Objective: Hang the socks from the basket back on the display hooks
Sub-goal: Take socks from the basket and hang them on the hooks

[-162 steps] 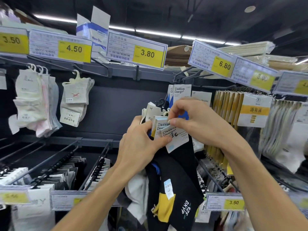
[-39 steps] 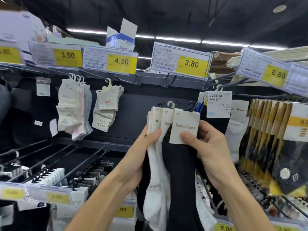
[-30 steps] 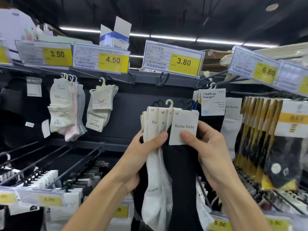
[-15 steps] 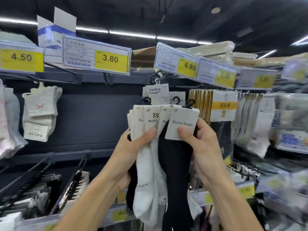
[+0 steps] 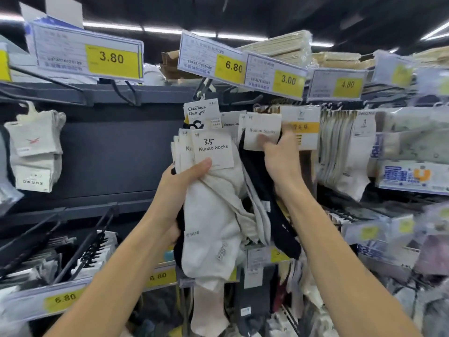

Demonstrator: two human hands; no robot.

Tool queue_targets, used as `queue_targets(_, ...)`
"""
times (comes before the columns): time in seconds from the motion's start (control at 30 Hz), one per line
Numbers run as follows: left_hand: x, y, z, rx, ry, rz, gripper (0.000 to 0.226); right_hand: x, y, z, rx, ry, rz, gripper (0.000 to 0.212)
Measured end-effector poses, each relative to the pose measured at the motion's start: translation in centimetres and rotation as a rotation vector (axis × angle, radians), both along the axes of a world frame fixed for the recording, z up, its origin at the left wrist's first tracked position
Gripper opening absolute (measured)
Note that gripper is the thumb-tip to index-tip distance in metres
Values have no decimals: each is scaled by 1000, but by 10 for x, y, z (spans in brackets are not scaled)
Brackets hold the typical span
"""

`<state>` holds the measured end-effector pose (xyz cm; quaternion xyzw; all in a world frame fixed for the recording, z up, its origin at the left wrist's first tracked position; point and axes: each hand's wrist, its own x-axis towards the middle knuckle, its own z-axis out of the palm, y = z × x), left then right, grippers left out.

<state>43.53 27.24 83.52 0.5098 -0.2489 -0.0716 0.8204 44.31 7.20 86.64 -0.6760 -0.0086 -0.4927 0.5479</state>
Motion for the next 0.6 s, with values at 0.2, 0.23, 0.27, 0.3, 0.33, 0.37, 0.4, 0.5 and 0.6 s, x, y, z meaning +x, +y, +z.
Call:
queue_targets(0.2, -5, 1, 0, 2, -40, -17, 29, 35, 3, 23, -47, 54, 80, 37)
queue_targets(0.23, -6, 1, 0, 4, -44, -16, 29, 39, 3, 24, -62, 66, 96, 35)
queue_targets(0.27, -7, 2, 1, 8, -49, -14, 30, 43, 2, 24, -76, 73, 113, 34)
queue_targets(0.3, -8, 2, 1, 13, -54, -11, 30, 47, 2, 23, -92, 75, 128, 34)
queue_targets(0.33, -9, 2, 2, 19, -60, -8, 31, 50, 2, 22, -108, 74, 143, 35)
queue_targets(0.37, -10, 2, 3, 22, -63, -7, 31, 54, 1, 21, -124, 73, 156, 36)
queue_targets(0.4, -10, 1, 3, 22, -63, -6, 32, 58, -1, 20, -142, 73, 168, 37)
queue_targets(0.5, -10, -1, 3, 18, -65, -3, 35, 67, -6, 17, -188, 94, 171, 39)
queue_targets(0.6, -8, -4, 2, 8, -66, 4, 38, 71, -5, 19, -180, 197, 193, 44)
